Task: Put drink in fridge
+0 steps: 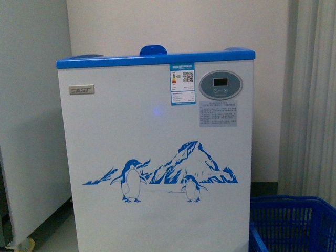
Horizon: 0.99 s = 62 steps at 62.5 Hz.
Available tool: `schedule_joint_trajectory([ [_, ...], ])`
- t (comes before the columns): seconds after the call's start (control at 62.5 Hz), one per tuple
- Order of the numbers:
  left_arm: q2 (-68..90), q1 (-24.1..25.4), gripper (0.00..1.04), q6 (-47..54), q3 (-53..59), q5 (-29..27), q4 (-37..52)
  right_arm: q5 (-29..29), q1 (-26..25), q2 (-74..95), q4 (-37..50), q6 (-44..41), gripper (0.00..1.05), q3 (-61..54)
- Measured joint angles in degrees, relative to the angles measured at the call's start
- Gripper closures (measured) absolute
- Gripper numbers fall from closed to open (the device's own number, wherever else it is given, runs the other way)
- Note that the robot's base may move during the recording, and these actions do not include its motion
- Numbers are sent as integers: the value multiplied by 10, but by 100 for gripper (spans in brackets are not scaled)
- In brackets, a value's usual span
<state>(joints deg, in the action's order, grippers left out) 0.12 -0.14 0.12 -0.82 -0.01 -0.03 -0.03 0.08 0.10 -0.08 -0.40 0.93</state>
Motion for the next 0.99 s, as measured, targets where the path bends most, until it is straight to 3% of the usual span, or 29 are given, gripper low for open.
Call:
schedule_joint_trajectory([
  [0.992,0,0,8,0,0,0,0,0,0,0,0,0,8,0],
])
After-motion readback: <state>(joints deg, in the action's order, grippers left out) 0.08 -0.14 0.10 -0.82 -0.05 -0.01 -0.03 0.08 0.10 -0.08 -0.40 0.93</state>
